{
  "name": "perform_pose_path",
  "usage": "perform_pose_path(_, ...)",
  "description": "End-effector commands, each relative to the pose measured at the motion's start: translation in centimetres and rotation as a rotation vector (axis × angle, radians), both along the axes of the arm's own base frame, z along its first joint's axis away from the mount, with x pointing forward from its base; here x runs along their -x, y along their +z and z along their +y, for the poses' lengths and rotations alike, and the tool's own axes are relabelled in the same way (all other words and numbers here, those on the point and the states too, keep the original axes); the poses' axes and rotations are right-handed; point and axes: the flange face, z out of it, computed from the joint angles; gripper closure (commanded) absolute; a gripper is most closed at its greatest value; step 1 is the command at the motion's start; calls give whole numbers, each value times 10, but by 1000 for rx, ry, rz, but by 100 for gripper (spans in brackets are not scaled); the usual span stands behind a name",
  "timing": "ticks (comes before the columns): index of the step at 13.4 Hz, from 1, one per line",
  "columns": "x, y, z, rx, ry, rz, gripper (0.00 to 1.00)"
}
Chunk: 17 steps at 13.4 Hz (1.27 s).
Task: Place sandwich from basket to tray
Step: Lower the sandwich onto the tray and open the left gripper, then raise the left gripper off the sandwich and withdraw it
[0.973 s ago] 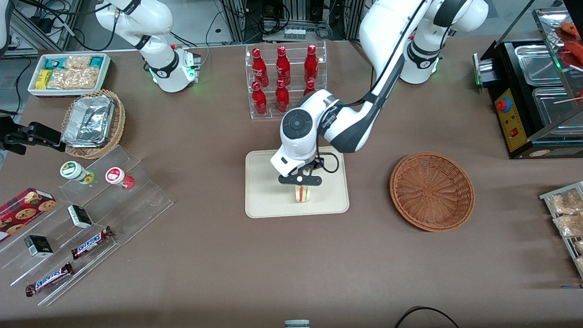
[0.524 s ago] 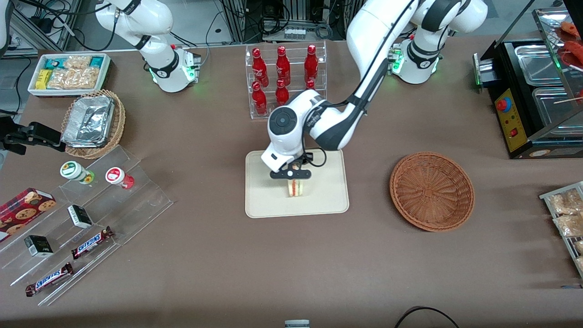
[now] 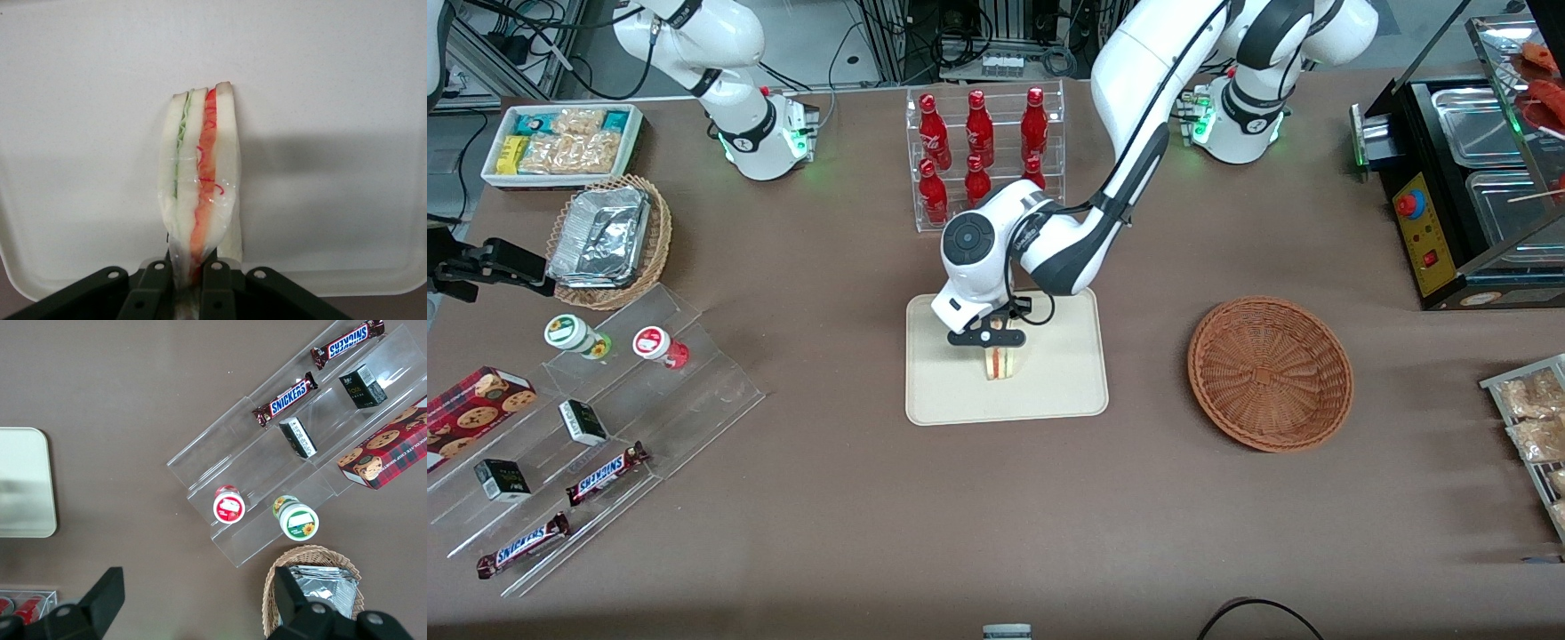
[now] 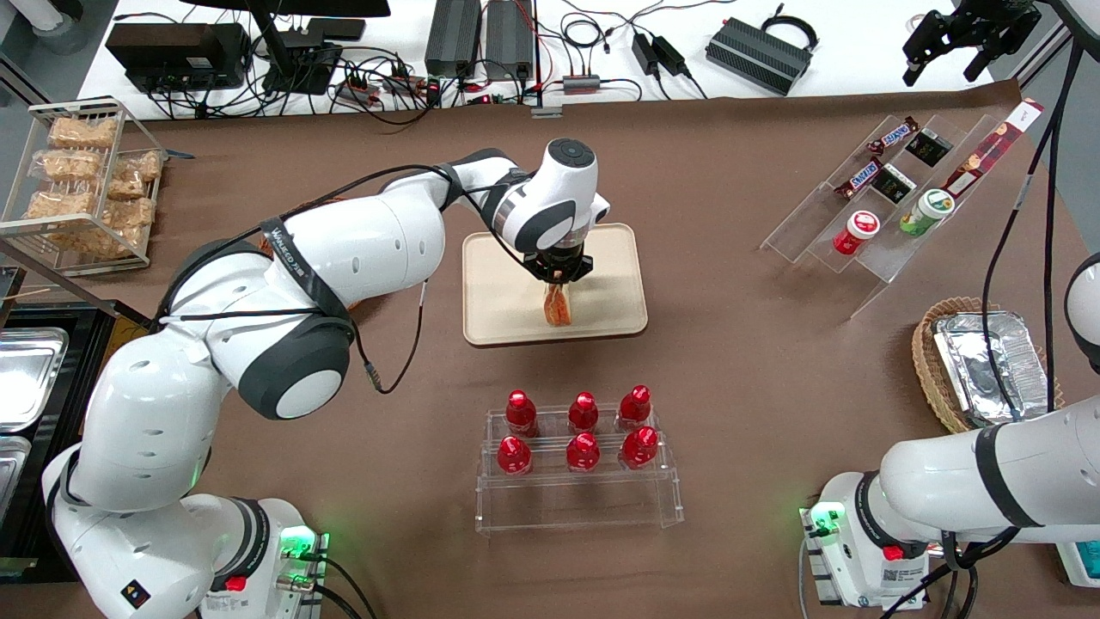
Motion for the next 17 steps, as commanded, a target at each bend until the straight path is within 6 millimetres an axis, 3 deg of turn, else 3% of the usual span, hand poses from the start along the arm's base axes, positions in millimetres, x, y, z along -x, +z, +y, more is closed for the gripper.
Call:
perform_pose_path(1, -3, 5, -6, -11, -4, -29, 0)
perform_pose_path(3, -7, 28, -5, 6, 4, -48, 0)
perform_pose_path(5, -14, 71, 2, 25, 20, -66, 0)
perform_pose_path(8, -38, 153, 43, 54, 90, -89, 0)
perform_pose_path(12, -63, 237, 116, 57, 189, -85, 0)
perform_pose_path(14, -76, 270, 164, 44, 248, -71, 0)
perform_pose_path(17, -76, 301, 208, 29, 281, -72, 0)
